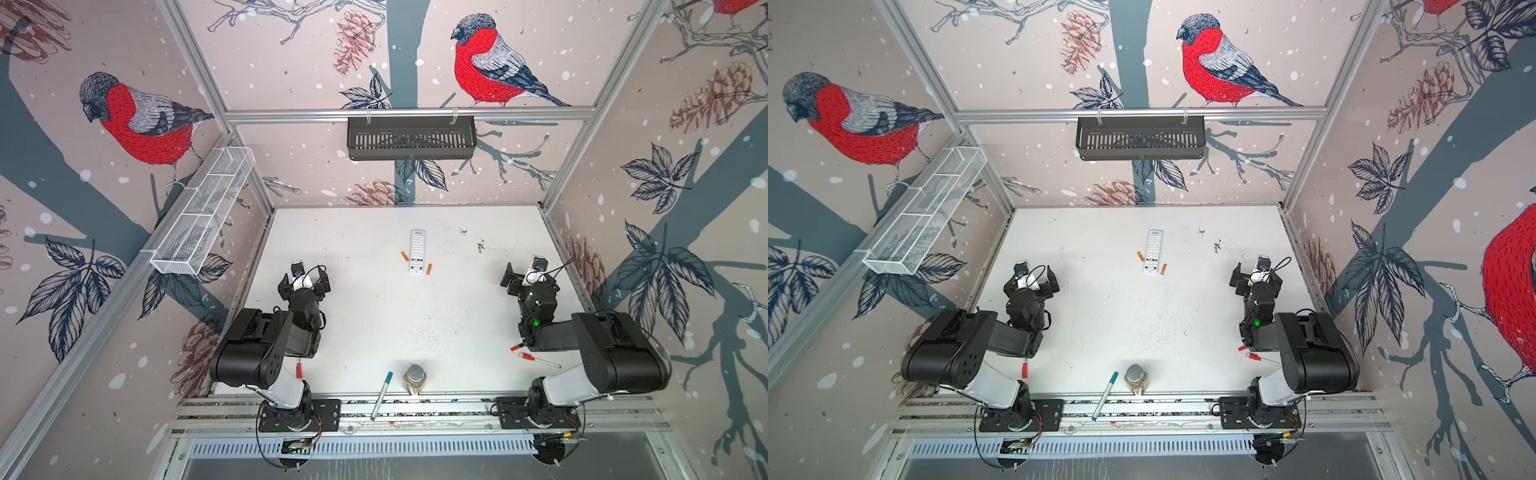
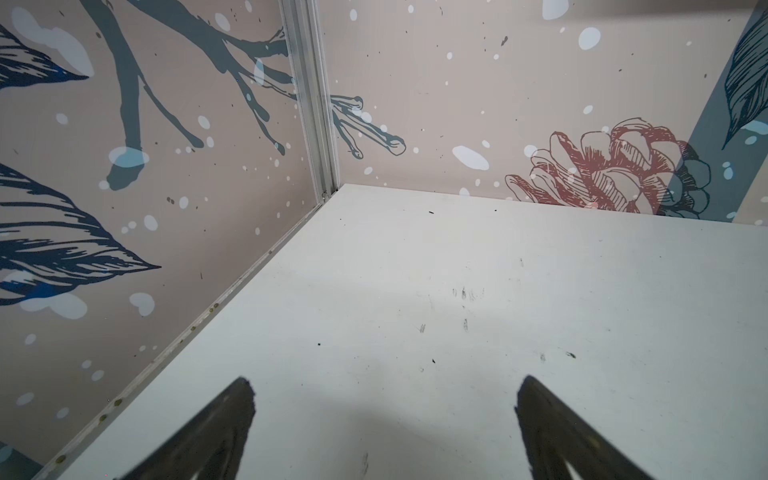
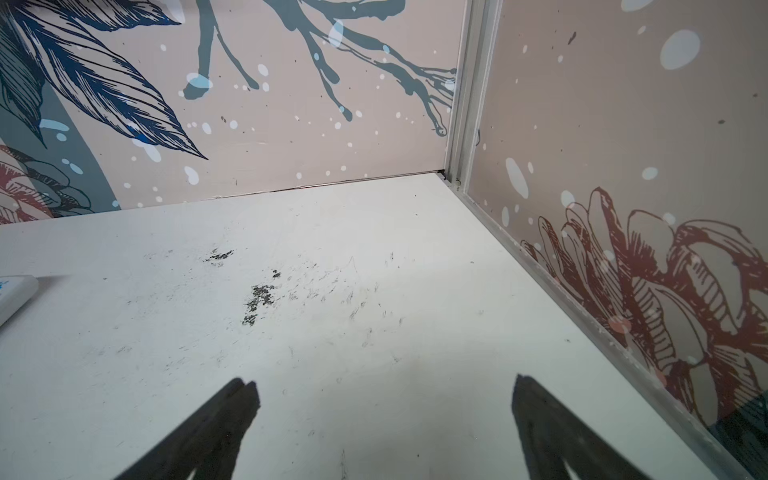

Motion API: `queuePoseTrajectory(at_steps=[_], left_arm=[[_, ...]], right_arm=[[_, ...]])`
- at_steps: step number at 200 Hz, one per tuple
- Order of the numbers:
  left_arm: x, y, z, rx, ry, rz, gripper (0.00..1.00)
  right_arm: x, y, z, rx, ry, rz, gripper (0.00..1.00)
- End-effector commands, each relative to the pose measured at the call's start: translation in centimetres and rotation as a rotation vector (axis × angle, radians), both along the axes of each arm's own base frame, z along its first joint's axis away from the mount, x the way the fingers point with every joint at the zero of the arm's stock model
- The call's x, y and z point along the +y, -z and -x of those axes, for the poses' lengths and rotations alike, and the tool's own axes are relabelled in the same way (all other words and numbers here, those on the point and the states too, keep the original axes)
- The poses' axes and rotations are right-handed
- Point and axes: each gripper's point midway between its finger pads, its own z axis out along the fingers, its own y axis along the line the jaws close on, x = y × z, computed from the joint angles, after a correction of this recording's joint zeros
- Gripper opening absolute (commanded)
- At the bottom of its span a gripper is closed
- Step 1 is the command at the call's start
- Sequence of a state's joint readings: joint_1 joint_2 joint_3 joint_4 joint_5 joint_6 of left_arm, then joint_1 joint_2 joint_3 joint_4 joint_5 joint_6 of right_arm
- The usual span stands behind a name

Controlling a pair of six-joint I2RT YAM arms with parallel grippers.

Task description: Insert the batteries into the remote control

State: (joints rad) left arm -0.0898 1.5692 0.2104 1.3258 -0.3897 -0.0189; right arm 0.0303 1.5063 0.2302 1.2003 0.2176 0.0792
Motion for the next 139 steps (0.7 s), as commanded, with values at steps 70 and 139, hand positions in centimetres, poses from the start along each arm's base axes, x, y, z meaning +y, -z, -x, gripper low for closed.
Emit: queuePoseTrajectory(at_steps=[70,139], left_arm=[[-0.14,-1.09,-0.17,-0.044,0.008,-0.001,0.98],[-0.17,-1.06,-0.29,-0.042,0.013,0.002,0.98]], right_arm=[[0.17,-0.38,-0.14,-0.012,-0.003,-0.002,1.0],[0.19,-0.31,-0.13,-0.01,-0.003,0.0,1.0]])
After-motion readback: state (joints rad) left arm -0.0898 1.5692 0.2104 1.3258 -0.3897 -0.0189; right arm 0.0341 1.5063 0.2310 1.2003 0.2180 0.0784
